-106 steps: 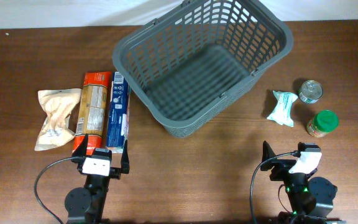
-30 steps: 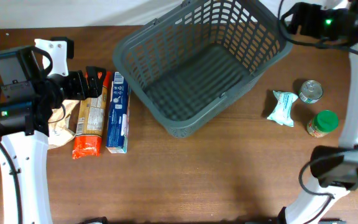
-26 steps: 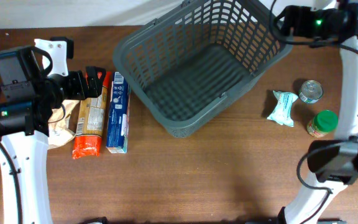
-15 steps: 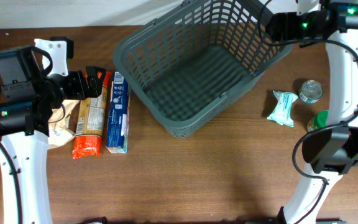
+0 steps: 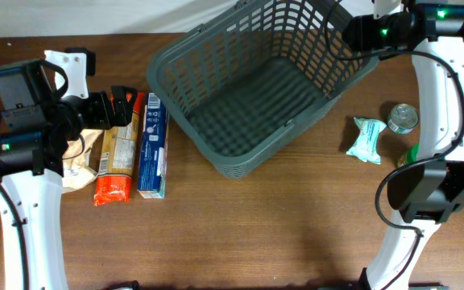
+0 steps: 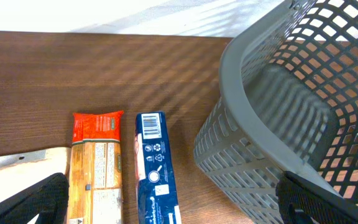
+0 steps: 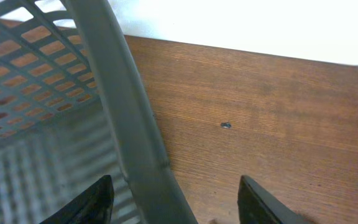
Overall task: Pack container
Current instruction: 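Grip the basket rim with the right gripper and pull it back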
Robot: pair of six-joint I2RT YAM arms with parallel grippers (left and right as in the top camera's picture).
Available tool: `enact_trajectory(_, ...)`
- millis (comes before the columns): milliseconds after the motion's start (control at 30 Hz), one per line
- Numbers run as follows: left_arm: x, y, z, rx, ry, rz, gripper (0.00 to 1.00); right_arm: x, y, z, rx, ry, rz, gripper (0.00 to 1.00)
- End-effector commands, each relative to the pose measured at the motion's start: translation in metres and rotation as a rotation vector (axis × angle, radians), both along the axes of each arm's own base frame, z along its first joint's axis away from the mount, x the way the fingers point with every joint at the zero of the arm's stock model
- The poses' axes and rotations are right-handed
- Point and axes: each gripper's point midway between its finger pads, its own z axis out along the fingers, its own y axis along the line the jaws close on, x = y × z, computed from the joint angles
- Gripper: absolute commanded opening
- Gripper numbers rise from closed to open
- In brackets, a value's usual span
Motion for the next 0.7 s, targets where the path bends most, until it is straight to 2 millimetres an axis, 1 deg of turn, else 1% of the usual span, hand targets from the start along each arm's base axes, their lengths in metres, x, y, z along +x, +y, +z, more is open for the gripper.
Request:
enact_trajectory(0, 0.002, 0.002, 0.007, -0.004, -0.013, 0.014, 0.99, 0.001, 0.001, 0.002, -0.009, -0.004, 0.004, 0.52)
enact_trajectory(33, 0.002, 0.002, 0.007, -0.004, -0.013, 0.014, 0.99, 0.0, 0.001, 0.002, -0.008, -0.001, 0.004, 0.48)
enact_trajectory(67, 0.002, 0.002, 0.007, -0.004, -0.013, 0.014, 0.99, -0.001, 0.001, 0.001, -0.008, 0.003, 0.004, 0.42)
enact_trajectory(133, 0.002, 0.002, 0.007, -0.004, -0.013, 0.014, 0.99, -0.002, 0.001, 0.0, -0.008, 0.012, 0.004, 0.33)
enact_trajectory(167, 0.002, 0.002, 0.007, -0.004, -0.013, 0.014, 0.99, -0.004, 0.001, -0.001, -0.01, 0.019, 0.002, 0.3)
enact_trajectory(233, 0.002, 0.002, 0.007, -0.004, -0.013, 0.014, 0.99, -0.007, 0.0, -0.004, -0.008, 0.036, 0.002, 0.29)
enact_trajectory(367, 0.002, 0.002, 0.007, -0.004, -0.013, 0.014, 0.99, -0.016, 0.001, -0.01, -0.004, 0.082, 0.002, 0.18)
enact_trajectory(400, 0.002, 0.002, 0.007, -0.004, -0.013, 0.014, 0.99, -0.018, 0.001, -0.011, -0.004, 0.091, 0.002, 0.18)
enact_trajectory(467, 0.002, 0.002, 0.007, -0.004, -0.013, 0.014, 0.99, -0.022, 0.002, -0.013, 0.001, 0.114, -0.002, 0.15)
enact_trajectory(600, 0.002, 0.002, 0.007, -0.004, -0.013, 0.014, 0.99, -0.028, -0.006, -0.019, 0.004, 0.162, -0.09, 0.15)
enact_trajectory(667, 0.002, 0.002, 0.007, -0.004, -0.013, 0.014, 0.99, -0.033, -0.007, -0.022, 0.002, 0.188, -0.099, 0.15)
